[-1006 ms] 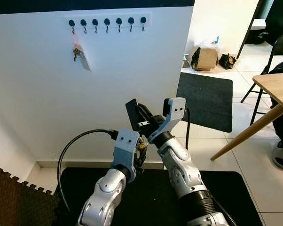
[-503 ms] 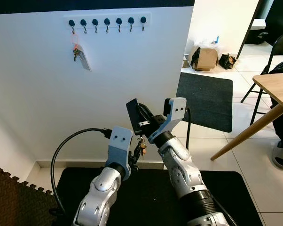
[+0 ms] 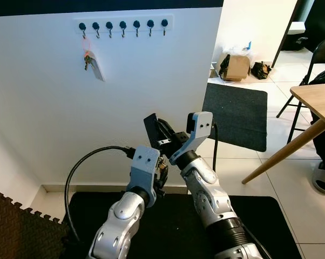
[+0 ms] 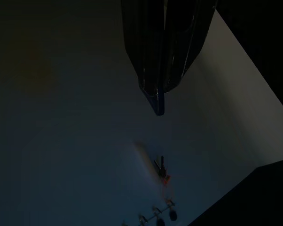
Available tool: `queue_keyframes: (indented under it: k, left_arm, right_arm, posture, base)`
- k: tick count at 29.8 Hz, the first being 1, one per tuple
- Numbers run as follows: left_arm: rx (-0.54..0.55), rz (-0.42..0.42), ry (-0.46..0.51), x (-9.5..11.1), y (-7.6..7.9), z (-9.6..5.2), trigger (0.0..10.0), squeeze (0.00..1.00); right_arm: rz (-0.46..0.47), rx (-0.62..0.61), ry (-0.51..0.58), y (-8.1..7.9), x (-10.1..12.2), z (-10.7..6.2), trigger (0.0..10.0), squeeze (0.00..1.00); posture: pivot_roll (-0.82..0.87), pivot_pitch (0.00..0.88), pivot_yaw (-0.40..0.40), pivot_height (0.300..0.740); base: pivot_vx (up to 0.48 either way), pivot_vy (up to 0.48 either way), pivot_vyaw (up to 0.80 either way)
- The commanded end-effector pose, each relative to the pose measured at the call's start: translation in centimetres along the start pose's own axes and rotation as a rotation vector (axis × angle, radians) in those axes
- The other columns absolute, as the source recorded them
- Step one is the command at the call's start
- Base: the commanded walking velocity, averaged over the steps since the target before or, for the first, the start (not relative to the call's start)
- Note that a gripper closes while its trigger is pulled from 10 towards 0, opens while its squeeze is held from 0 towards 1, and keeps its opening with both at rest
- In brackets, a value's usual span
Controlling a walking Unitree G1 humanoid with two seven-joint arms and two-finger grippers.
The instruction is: Hang keys on a hook
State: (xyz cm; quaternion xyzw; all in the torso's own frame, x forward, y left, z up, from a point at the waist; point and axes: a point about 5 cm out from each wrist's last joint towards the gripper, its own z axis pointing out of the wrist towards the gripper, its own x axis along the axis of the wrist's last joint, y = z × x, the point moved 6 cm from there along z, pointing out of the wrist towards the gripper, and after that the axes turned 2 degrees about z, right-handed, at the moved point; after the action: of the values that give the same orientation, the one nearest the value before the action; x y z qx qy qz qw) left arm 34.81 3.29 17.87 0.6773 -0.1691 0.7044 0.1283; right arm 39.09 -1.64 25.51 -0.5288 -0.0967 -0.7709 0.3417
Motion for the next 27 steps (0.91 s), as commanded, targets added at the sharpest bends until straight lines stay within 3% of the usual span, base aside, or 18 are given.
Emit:
queue_keyframes:
  k: [1,2,4,5,6,15,19,21,22,23,24,25,27]
  left_arm:
    - [-0.005,-0.013,-0.016,-0.36,0.45,0.08,6.9,0.00]
    - [-0.004,-0.012,-0.016,-0.36,0.40,0.08,6.4,0.00]
    - [-0.004,-0.012,-0.016,-0.37,0.37,0.07,6.4,0.00]
    - [-0.004,-0.011,-0.016,-0.38,0.36,0.07,4.6,0.00]
    - [-0.004,-0.011,-0.016,-0.38,0.36,0.07,4.4,0.00]
    - [-0.012,-0.010,-0.026,-0.86,0.66,-0.05,3.2,0.00]
    - [-0.012,-0.010,-0.028,-0.93,0.64,-0.04,3.2,0.00]
    - [-0.011,-0.009,-0.029,-0.94,0.63,-0.02,3.7,0.00]
    - [-0.010,-0.008,-0.030,-0.96,0.61,0.00,4.7,0.00]
    - [-0.008,-0.006,-0.030,-0.96,0.57,0.04,6.7,0.00]
    - [-0.008,-0.006,-0.030,-0.96,0.57,0.04,6.7,0.00]
    - [-0.006,-0.004,-0.030,-0.96,0.55,0.05,10.0,0.00]
    - [-0.004,-0.003,-0.031,-0.97,0.50,0.06,10.0,0.00]
  right_arm:
    - [0.023,0.023,0.003,-1.17,-0.33,0.44,10.0,0.00]
    - [0.023,0.023,0.003,-1.17,-0.35,0.43,10.0,0.00]
    - [0.022,0.023,0.002,-1.17,-0.37,0.42,10.0,0.00]
    - [0.023,0.023,0.000,-1.17,-0.44,0.38,10.0,0.00]
    - [0.024,0.022,-0.002,-1.16,-0.52,0.36,10.0,0.00]
    - [0.029,0.032,0.004,-1.53,-0.42,0.54,10.0,0.00]
    - [0.029,0.034,0.006,-1.56,-0.29,0.59,10.0,0.00]
    - [0.028,0.035,0.007,-1.57,-0.28,0.58,10.0,0.00]
    - [0.028,0.036,0.007,-1.60,-0.27,0.57,10.0,0.00]
    - [0.028,0.038,0.007,-1.66,-0.28,0.55,10.0,0.00]
    - [0.028,0.038,0.007,-1.66,-0.28,0.55,10.0,0.00]
    - [0.028,0.039,0.006,-1.69,-0.29,0.53,10.0,0.00]
    - [0.028,0.040,0.006,-1.72,-0.31,0.51,10.0,0.00]
  posture:
    - [0.10,0.215,0.055,0.740]
    - [0.10,0.214,0.055,0.740]
    - [0.10,0.214,0.055,0.740]
    - [0.10,0.214,0.054,0.740]
    - [0.10,0.214,0.053,0.740]
    - [0.10,0.210,0.053,0.740]
    - [0.10,0.208,0.053,0.740]
    - [0.10,0.207,0.053,0.740]
    - [0.10,0.207,0.052,0.740]
    - [0.10,0.206,0.053,0.740]
    - [0.10,0.206,0.053,0.740]
    - [0.10,0.205,0.052,0.740]
    - [0.10,0.205,0.052,0.740]
  base:
    - [0.000,0.000,0.00]
    - [0.000,0.000,0.00]
    - [0.000,0.000,0.00]
    - [0.000,0.000,0.00]
    - [0.000,0.000,0.00]
    - [0.000,0.000,0.00]
    - [0.000,0.000,0.00]
    - [0.000,0.000,0.00]
    - [0.000,0.000,0.00]
    - [0.000,0.000,0.00]
    - [0.000,0.000,0.00]
    - [0.000,0.000,0.00]
    - [0.000,0.000,0.00]
